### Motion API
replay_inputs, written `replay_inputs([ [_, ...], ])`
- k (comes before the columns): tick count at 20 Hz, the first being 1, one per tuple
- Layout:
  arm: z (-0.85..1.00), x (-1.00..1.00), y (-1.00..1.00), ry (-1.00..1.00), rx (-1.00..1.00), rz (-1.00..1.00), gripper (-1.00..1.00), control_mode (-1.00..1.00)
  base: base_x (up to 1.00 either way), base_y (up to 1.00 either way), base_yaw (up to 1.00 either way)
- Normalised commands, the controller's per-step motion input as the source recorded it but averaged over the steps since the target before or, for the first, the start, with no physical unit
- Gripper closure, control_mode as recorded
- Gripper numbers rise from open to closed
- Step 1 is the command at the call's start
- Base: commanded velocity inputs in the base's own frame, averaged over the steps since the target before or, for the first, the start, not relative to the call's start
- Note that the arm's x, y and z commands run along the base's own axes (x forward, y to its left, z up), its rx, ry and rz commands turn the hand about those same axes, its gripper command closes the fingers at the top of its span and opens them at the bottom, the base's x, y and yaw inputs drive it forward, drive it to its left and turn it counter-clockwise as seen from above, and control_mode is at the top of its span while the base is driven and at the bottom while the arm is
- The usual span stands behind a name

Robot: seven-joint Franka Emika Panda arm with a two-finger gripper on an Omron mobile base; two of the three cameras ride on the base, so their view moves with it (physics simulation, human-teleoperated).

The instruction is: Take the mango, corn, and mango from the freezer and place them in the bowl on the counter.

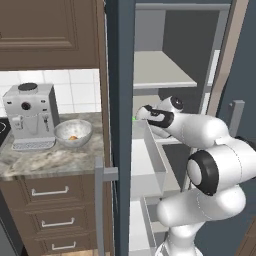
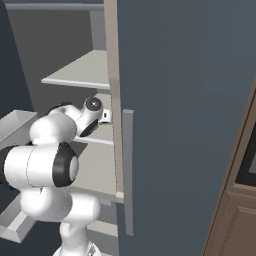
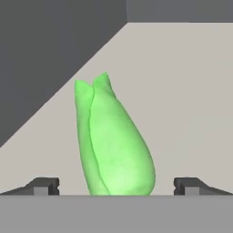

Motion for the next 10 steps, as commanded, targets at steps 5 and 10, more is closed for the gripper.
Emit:
replay_inputs([
  [5, -0.25, 0.21, 0.00, 0.03, 0.00, 0.00, -1.00, -1.00, 0.00, 0.00, 0.00],
  [10, -0.36, 0.08, 0.01, 0.03, -0.03, 0.00, -1.00, -1.00, 0.00, 0.00, 0.00],
])
